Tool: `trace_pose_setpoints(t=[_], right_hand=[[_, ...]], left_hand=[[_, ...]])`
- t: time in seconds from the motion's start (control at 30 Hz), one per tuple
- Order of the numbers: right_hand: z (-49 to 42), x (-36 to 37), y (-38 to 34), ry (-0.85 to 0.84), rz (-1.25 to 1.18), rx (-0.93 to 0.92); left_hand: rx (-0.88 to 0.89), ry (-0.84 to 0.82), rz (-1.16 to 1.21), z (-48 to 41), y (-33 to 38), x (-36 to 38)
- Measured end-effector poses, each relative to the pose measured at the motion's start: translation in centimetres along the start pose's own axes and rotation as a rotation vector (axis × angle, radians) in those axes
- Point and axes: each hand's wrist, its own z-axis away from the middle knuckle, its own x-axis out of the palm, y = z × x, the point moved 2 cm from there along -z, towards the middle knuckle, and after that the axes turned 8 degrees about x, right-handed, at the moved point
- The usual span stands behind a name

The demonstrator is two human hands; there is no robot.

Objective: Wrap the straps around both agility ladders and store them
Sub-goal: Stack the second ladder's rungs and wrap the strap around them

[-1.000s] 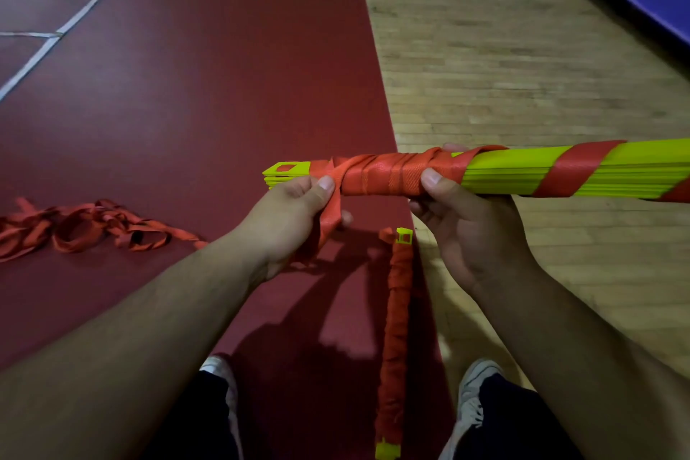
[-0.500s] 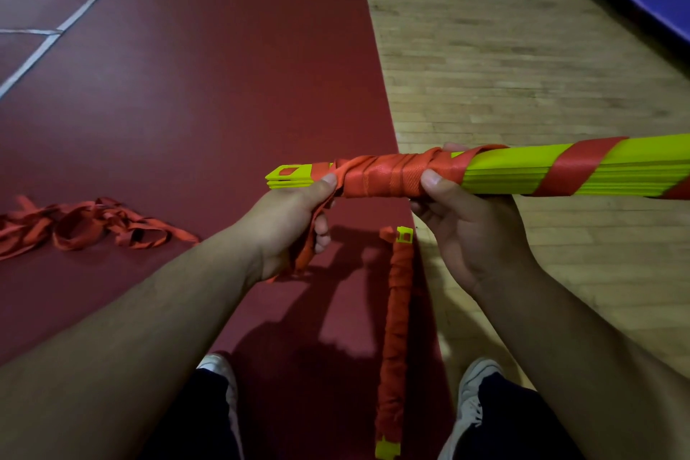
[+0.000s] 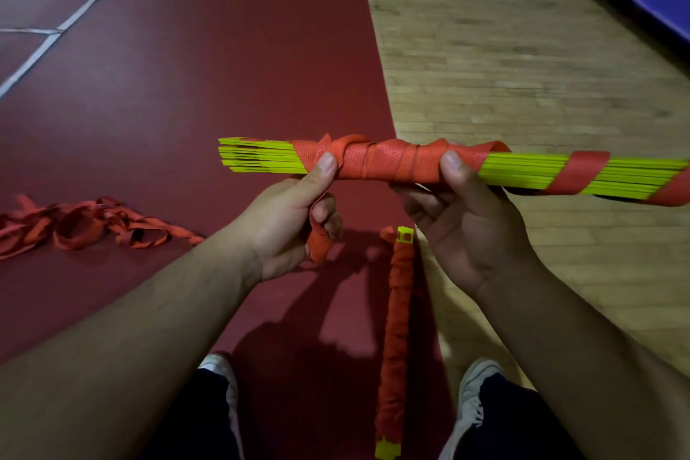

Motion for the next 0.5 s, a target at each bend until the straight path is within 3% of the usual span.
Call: trace_pose_setpoints(t=[0.2,0.33,0.5], right_hand=[[0.1,0.0,0.0,-0.060,0.077,0.104],[0.1,0.0,0.1,-0.143,0.214,-0.002],[0.5,0.0,1.1,-0.088,0.427,-0.129]], left_hand=[[0.151,0.019,0.083,-0.1,0.5,0.4],[0.120,0.144,0.168,-0.4,0.9,0.3],[0.091,0.230,0.085,-0.2,1.0,0.0]])
